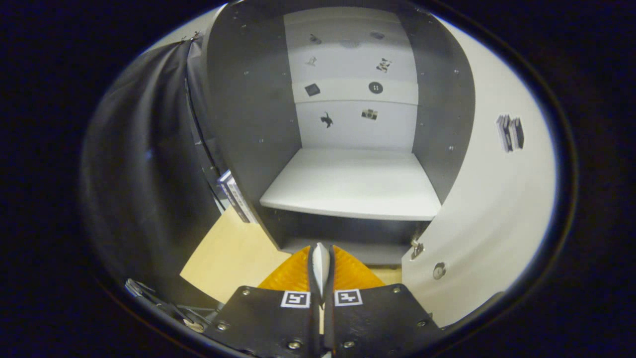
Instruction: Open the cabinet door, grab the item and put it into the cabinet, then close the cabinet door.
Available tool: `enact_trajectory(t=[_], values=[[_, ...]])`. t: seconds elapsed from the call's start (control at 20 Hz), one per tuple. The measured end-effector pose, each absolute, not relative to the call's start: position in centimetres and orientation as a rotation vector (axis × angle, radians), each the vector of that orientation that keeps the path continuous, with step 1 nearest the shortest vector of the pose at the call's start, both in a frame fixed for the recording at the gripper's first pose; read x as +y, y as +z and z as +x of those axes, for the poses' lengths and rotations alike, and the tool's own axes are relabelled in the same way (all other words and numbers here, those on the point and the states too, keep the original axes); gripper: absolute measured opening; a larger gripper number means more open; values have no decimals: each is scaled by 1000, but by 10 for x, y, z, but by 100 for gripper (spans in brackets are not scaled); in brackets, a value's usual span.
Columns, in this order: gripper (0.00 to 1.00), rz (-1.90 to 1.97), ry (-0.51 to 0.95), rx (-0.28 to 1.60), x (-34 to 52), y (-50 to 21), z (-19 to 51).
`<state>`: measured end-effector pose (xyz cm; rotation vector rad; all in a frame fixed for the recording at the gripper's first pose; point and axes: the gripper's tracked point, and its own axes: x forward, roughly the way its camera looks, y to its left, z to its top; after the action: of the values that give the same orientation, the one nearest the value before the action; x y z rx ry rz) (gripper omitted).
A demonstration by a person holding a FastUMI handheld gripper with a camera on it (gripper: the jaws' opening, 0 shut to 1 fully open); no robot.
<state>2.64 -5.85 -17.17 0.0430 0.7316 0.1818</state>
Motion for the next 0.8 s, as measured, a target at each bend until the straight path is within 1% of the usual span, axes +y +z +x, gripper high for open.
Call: enact_trajectory(t=[0.25, 0.55, 0.8], values=[[4, 32, 120, 689, -76, -143, 68], [4, 37, 65, 733, -93, -144, 111], [4, 14, 43, 808, -99, -158, 130]])
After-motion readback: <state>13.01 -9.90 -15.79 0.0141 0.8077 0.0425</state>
